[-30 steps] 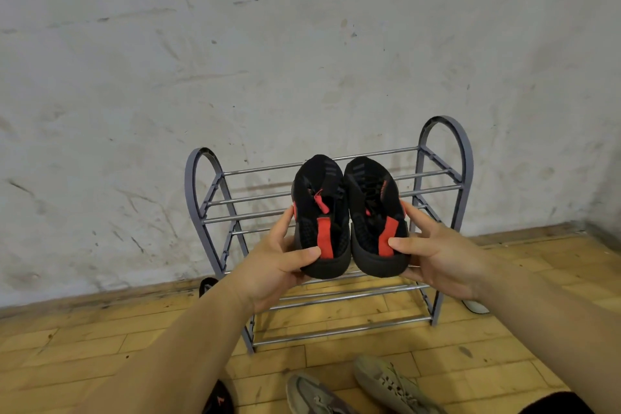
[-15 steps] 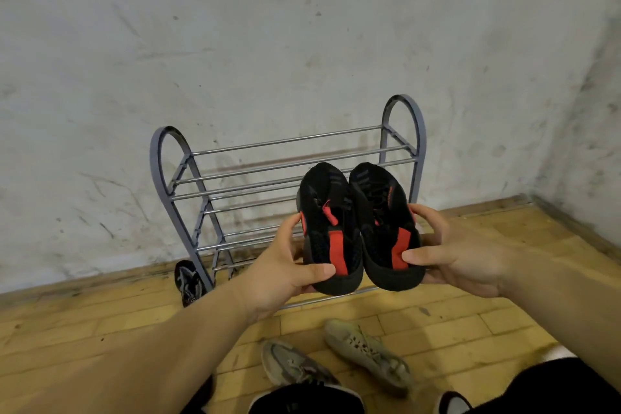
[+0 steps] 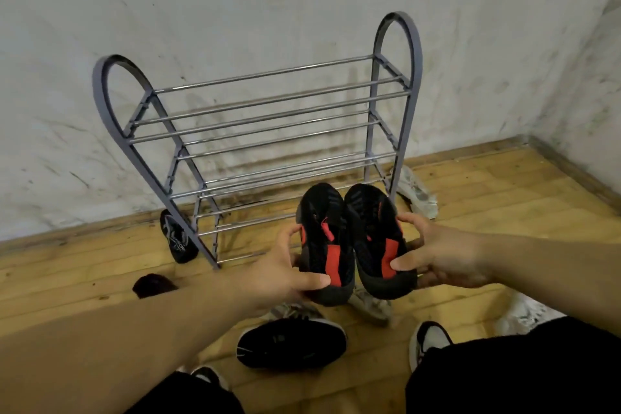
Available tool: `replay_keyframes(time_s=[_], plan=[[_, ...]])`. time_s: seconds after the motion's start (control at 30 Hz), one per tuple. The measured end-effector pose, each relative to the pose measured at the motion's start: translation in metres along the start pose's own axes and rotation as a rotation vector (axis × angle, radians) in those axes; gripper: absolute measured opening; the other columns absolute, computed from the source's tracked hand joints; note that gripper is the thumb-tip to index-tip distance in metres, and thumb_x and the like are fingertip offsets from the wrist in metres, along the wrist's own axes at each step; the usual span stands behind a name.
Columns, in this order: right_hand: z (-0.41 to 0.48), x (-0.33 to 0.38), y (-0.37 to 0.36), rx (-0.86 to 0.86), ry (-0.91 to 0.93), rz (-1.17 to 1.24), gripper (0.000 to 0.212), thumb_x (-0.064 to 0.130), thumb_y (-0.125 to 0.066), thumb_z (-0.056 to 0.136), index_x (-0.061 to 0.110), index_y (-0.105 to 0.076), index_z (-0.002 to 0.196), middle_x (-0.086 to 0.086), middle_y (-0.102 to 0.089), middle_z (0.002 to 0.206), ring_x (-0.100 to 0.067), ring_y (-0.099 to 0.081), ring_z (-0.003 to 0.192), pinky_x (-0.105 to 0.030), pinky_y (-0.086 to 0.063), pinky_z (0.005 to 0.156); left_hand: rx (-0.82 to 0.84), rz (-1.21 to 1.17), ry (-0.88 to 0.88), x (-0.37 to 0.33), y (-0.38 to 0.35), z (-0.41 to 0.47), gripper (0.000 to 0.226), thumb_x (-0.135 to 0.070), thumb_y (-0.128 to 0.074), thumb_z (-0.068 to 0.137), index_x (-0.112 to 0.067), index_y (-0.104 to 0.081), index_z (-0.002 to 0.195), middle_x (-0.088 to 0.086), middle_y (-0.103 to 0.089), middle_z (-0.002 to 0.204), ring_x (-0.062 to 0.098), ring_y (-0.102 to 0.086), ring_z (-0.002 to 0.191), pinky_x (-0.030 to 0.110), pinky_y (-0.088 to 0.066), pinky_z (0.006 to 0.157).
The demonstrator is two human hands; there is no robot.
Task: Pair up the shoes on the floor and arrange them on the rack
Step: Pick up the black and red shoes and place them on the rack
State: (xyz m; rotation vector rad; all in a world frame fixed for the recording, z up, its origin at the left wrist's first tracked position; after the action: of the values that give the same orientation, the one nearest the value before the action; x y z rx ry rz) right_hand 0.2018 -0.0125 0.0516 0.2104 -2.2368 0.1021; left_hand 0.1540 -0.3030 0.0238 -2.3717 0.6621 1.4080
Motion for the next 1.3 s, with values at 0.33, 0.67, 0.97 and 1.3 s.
replay_keyframes(time_s=[0.33,0.67,0.97,1.3], plan=[[0.079,-0.043,0.035,0.056,-0.277,-0.034,0.111,-0.009,-0.081,0.078,0.049,-0.022,0.152,-0.022,-0.057,0.141,-0.043,-0.068,0.113,-0.059,-0.056,0.095,0.07,0.057,0.206,0.07,-0.001,0.074,0.11,-0.004,-0.089,0.073,-0.061,-0.028,0.143,0.014,-0.062,0.139,0.039,-0.066,0.12,0.06,-0.059,0.092],[0.218,-0.077,0.069,-0.043,-0.194,-0.073,0.114,-0.009,-0.078,0.082,0.053,-0.015,0.154,-0.012,-0.065,0.125,-0.033,-0.07,0.108,-0.045,-0.062,0.08,-0.03,0.106,0.113,0.117,0.022,0.219,0.116,-0.023,-0.094,0.07,-0.06,-0.019,0.15,0.004,-0.052,0.152,0.025,-0.054,0.138,0.057,-0.049,0.109],[0.323,-0.087,0.08,-0.091,0.018,-0.137,0.105,-0.008,-0.079,0.082,0.063,-0.028,0.14,0.01,-0.058,0.132,-0.008,-0.061,0.119,-0.039,-0.061,0.088,-0.127,0.169,-0.011,0.154,0.053,0.302,0.103,-0.011,-0.085,0.084,-0.039,-0.02,0.159,-0.005,-0.049,0.152,0.011,-0.049,0.137,0.028,-0.055,0.101],[0.375,-0.078,0.098,-0.178,0.125,-0.31,0.083,0.001,-0.079,0.085,0.045,-0.041,0.143,0.005,-0.062,0.137,-0.014,-0.056,0.13,-0.045,-0.048,0.11,-0.167,0.346,-0.057,0.14,0.067,0.342,0.113,-0.024,-0.085,0.085,-0.032,-0.008,0.166,-0.014,-0.043,0.153,0.0,-0.045,0.133,0.018,-0.047,0.101]])
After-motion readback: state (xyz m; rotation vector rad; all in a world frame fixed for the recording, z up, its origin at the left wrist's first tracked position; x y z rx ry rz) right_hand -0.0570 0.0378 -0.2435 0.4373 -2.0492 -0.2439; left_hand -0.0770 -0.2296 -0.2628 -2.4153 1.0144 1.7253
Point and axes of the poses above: each hand's wrist, its own z-axis towards the middle knuckle, its own y-axis out of the back of the hand, x = y × z, the point moved 1 cm from there along z, towards the middle knuckle
